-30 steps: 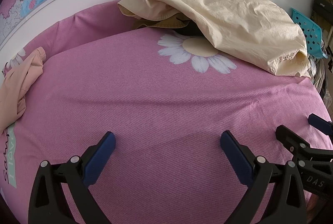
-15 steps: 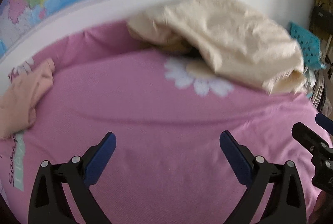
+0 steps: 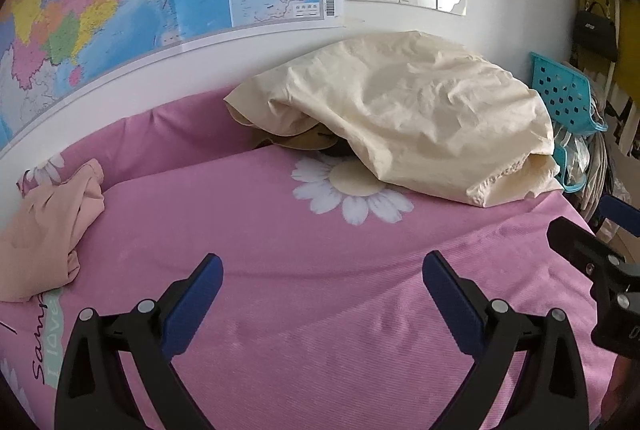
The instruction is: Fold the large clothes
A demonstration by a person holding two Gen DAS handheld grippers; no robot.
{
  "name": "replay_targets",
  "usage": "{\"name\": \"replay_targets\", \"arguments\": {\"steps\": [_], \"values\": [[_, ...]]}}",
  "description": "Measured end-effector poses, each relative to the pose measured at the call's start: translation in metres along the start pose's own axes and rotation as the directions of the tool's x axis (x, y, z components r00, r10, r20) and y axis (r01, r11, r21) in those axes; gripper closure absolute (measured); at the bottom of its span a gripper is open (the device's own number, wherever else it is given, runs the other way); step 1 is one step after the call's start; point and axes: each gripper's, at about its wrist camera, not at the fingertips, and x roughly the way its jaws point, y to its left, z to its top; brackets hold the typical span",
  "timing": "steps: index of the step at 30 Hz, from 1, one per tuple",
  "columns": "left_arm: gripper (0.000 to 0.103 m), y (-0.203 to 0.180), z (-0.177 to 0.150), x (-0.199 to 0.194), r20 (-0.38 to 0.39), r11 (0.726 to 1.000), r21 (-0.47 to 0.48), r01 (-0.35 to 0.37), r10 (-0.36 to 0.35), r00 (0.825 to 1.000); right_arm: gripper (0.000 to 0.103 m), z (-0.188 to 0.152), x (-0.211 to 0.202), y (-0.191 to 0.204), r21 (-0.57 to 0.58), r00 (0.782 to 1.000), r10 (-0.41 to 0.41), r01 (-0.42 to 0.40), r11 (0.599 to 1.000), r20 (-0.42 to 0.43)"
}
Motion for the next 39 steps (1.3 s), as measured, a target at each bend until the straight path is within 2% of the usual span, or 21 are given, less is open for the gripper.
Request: {"name": "replay_targets", "arguments": {"steps": [22,26,29,33,39], "values": [[0.006,-0.006,0.006,-0.003,0.024,1.000,-0.006,-0.003,0.003,1.000,0.005,0.006,-0.005,-0.003,0.010,1.000,0.019,-0.019,1.000,0.019],[0.006,-0.007,0.003,-0.003,0.039,1.000,0.016,-0.025,0.024,0.999,0.005,0.004,-0.003,-0.001,0.013,0.999,0.031,-0.031,0.999,0.009],[0.006,-0.004,0.001,-0.003,0.033,1.000,0.003,0.003,-0.003,0.999,0.005,0.003,0.000,0.000,0.018,0.999,0.041,-0.040,0.999,-0.004],[0.006,0.001,-0.001,0.004,-0.019,1.000,-0.028,-0.010,0.009,1.000,0.005,0.001,0.001,-0.001,0.030,0.998,0.054,-0.054,0.998,-0.010],[0.006,0.005,-0.005,0.004,-0.005,0.999,-0.030,-0.013,0.013,1.000,0.005,-0.001,0.000,-0.001,0.042,0.998,0.065,-0.065,0.997,-0.004]]}}
